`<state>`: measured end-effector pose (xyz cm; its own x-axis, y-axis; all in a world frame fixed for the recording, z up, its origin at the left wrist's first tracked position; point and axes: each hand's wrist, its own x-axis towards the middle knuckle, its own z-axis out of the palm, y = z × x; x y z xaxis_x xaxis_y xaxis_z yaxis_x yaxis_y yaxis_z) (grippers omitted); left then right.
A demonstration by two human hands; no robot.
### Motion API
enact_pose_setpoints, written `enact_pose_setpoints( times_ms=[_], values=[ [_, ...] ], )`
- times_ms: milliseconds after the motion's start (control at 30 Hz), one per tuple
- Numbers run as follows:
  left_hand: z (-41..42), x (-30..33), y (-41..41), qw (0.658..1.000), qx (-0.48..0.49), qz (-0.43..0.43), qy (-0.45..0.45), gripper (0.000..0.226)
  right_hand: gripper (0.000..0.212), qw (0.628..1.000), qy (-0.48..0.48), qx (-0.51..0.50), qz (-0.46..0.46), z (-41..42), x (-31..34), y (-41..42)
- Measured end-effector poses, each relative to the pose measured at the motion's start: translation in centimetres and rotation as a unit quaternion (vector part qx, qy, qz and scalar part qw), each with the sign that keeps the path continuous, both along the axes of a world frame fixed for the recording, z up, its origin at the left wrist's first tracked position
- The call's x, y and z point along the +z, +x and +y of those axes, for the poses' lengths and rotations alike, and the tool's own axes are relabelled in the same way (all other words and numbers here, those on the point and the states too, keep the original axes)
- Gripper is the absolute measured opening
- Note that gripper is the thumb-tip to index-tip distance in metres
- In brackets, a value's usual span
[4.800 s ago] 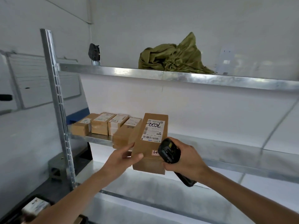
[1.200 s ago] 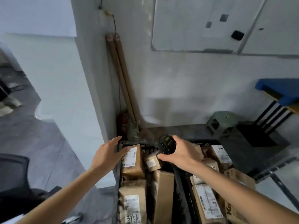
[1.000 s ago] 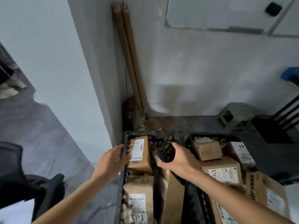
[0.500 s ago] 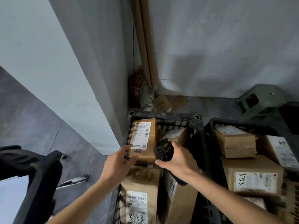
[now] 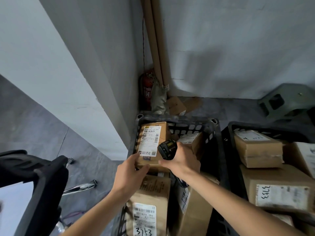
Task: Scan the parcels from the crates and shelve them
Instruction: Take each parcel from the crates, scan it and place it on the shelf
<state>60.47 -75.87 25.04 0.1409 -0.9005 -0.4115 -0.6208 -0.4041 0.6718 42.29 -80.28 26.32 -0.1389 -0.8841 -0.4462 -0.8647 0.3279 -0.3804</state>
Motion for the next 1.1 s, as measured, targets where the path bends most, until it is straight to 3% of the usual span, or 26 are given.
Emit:
enact_pose_setpoints(
  times_ms=[300, 533, 867, 1000, 1100],
  values=[
    [-0.2, -0.3, -1.0, 0.999, 0.033, 0.029, -0.013, 0.037, 0.061, 0.994, 0.054, -0.031, -0.095, -1.2, -0.5, -1.7],
    [-0.3, -1.4, -1.3, 0.995, 0.079, 0.061, -0.008, 0.008, 0.061, 0.986, 0.06, -0.02, -0.157, -0.4, -0.6, -2.0],
    [-0.2, -0.2, -1.0, 0.964, 0.15, 0.22, -0.002, 0.019, 0.062, 0.981, 0.008, -0.058, -0.186, 1.3, 0.4, -2.3],
    [0.1, 1.4, -0.8, 0.965, 0.118, 0.234, -0.015, 0.019, 0.052, 0.971, -0.024, -0.077, -0.226, 2.7, 2.0, -2.5],
    [0.3, 2.9, -0.8, 0.963, 0.108, 0.246, -0.022, 0.02, 0.056, 0.965, -0.057, -0.084, -0.24, 3.6, 3.8, -2.6]
  ],
)
